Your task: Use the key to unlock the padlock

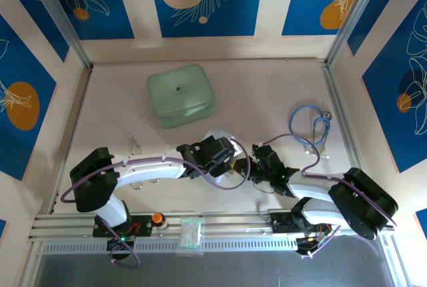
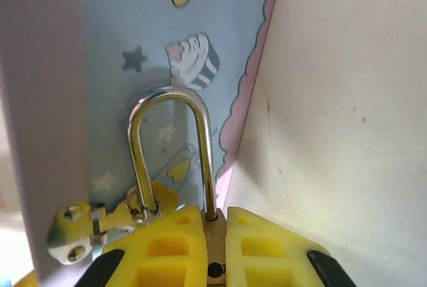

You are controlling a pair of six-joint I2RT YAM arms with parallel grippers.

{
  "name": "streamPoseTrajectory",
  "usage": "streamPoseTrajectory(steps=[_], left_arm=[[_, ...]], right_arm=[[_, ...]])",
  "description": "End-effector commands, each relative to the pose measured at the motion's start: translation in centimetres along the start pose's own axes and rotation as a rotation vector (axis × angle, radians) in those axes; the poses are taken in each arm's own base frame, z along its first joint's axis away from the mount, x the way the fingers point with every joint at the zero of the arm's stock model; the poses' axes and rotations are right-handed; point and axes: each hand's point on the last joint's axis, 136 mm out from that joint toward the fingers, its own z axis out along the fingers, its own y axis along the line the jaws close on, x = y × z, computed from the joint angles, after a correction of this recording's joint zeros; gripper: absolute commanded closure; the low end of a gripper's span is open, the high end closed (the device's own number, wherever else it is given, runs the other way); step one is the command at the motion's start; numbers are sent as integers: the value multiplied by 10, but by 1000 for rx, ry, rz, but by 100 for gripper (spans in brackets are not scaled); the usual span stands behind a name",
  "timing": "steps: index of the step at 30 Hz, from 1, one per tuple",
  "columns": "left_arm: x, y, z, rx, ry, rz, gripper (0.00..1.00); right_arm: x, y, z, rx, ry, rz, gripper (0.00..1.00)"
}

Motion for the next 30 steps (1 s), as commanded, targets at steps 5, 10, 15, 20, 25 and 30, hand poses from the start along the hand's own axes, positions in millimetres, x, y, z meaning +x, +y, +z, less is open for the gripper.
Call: streamPoseTrajectory(steps=[5, 10, 15, 20, 25, 30], left_arm=[[85, -34, 19, 98, 282, 200, 16], [75, -22, 19, 35, 254, 194, 14], [37, 3, 11, -72, 187, 130, 2], [-13, 26, -15, -182, 125, -3, 1], [-18, 21, -34, -301, 174, -154, 1], [7, -5, -27, -303, 271, -210, 1]], right_arm=[[-11, 4, -7, -47, 36, 13, 96], [-3, -8, -11, 2, 90, 24, 96], [17, -39, -18, 129, 199, 43, 96], [25, -55, -29, 247, 264, 16, 96], [20, -60, -39, 339, 291, -15, 95], [13, -59, -41, 369, 319, -32, 95]])
